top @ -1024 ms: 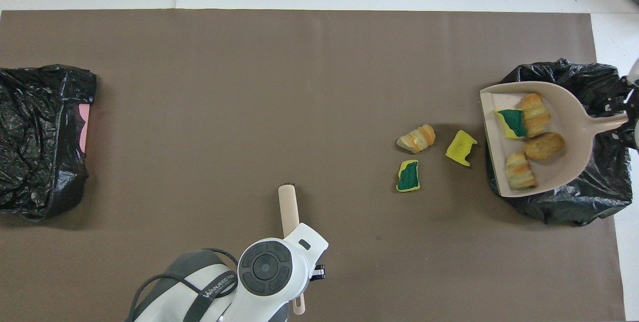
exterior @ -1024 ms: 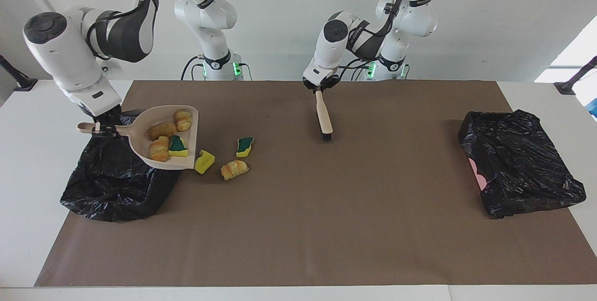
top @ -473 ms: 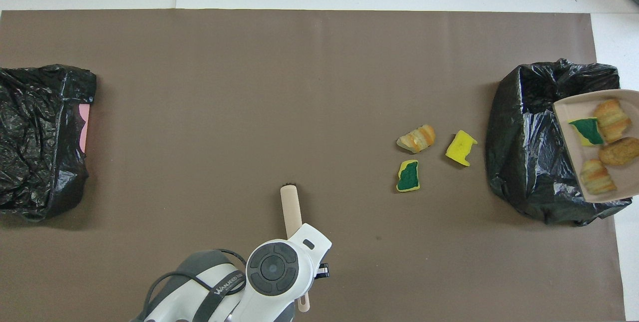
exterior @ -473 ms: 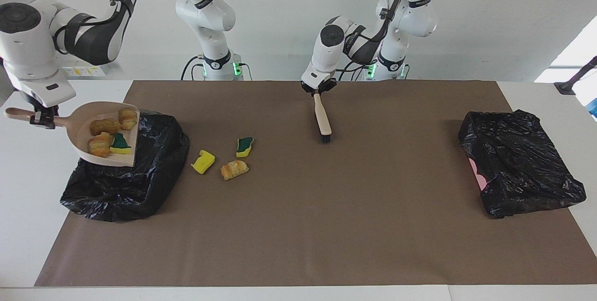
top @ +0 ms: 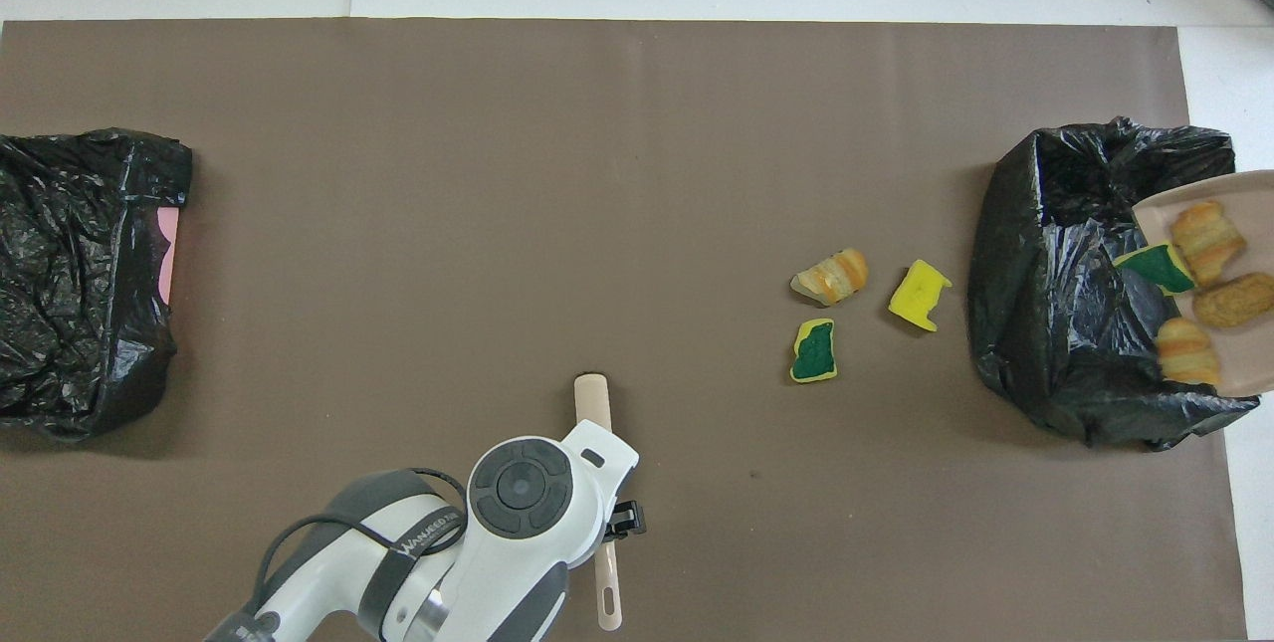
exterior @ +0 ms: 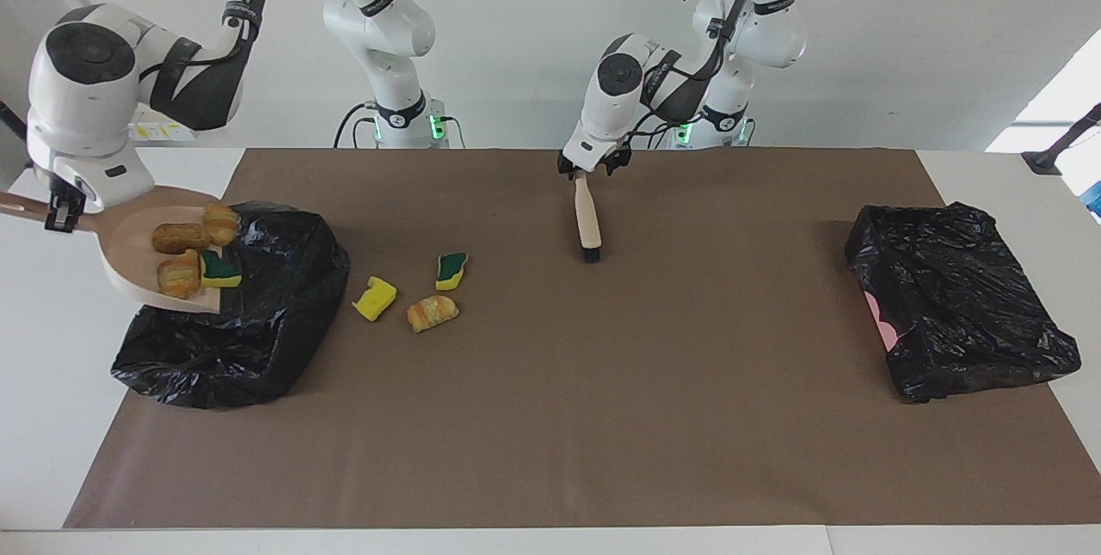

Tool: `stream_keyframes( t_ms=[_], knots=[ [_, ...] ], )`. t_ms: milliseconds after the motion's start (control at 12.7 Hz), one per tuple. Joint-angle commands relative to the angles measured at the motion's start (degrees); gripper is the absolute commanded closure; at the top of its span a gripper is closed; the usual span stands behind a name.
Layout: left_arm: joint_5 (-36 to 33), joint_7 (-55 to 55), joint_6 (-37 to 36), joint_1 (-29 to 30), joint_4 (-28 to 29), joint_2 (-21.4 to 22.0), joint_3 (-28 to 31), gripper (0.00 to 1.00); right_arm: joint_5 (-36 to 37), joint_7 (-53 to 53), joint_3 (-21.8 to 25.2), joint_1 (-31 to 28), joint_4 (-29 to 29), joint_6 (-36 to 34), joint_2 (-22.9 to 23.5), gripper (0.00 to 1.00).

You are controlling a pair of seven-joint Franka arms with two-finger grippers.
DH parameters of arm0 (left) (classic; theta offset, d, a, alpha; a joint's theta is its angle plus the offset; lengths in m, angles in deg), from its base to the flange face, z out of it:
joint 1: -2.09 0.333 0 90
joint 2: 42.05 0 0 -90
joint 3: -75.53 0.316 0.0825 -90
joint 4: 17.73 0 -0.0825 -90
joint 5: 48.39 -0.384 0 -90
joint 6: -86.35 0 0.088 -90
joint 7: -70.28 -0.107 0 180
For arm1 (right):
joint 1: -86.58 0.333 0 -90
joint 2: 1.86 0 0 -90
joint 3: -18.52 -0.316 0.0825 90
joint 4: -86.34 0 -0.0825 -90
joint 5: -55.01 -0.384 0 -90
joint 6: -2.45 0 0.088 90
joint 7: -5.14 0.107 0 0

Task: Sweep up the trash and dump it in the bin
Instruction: 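Carry the dustpan to the farther bin and tip it with the right gripper, then lift the emptied dustpan back from the bin with the right gripper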

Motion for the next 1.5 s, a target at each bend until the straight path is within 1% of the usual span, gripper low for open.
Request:
stream_keyframes(
  t_ms=[0, 158, 236, 315, 473, 630, 788, 867, 945, 1024, 1182, 1261, 1339, 1418],
  knots=[
    [-4.18, 0.20, -4.86, 4.64, -2.00, 2.20, -0.01, 0.00, 5.70, 0.92, -0.33, 1.34, 2.85, 0.62, -2.26, 1.00],
    [-7.87, -0.94, -4.86, 9.81, -3.93, 2.91, -0.10, 0.00, 7.46, -0.66, -0.33, 1.96, 3.48, 0.88, -2.70, 1.00],
    [-8.77, -3.38, -4.95, 12.97, -5.33, 3.17, -0.10, 0.00, 9.47, -1.10, -0.33, 2.57, 3.48, 1.05, -2.70, 1.00],
    [-8.86, -5.84, -5.39, 16.22, -6.13, 4.40, -0.10, 0.00, 12.02, -1.11, -0.42, 2.66, 3.48, 1.23, -2.70, 1.00],
    [-8.95, -14.09, -11.33, 22.29, -7.97, 7.30, -0.01, 0.00, 13.62, -1.98, -0.59, 2.66, 3.39, 1.49, -3.31, 1.00],
    [-9.47, -20.96, -17.23, 27.83, -11.83, 7.57, -0.01, 0.00, 14.15, -3.30, -0.68, 2.66, 2.86, 1.50, -4.11, 1.00],
    [-12.54, -25.45, -19.18, 31.09, -14.83, 7.48, -0.10, 0.00, 12.93, -3.48, -0.86, 2.58, 2.68, 1.15, -4.90, 1.00],
    [-13.42, -27.56, -19.80, 32.76, -16.06, 7.40, -0.01, 0.00, 11.62, -3.48, -1.99, 2.75, 2.77, 0.36, -5.34, 1.00],
    [-13.61, -30.19, -20.76, 34.69, -17.46, 7.31, -0.01, 0.00, 8.21, -3.04, -3.31, 3.45, 2.86, -0.95, -5.69, 1.00],
    [-13.61, -33.00, -22.51, 36.45, -19.30, 6.87, -0.01, 0.00, 4.26, -2.69, -3.84, 4.06, 2.60, -2.88, -5.69, 1.00],
    [-13.70, -36.35, -24.02, 39.44, -22.91, 6.43, -0.01, 0.00, -2.34, -1.20, -3.93, 5.47, 2.77, -3.60, -5.69, 1.00],
    [-13.70, -36.63, -25.15, 40.59, -25.62, 5.12, -0.01, 0.00, -6.90, -0.85, -3.93, 5.39, 2.86, -3.60, -5.69, 1.00],
    [-13.87, -36.72, -28.21, 41.21, -29.74, 3.11, -0.01, 0.00, -12.77, 0.03, -3.93, 5.39, 3.30, -3.52, -5.69, 1.00],
    [-14.05, -36.63, -30.94, 41.30, -33.70, 1.00, -0.01, 0.00, -16.83, 2.47, -3.93, 5.39, 3.56, -3.69, -5.61, 1.00]
  ],
)
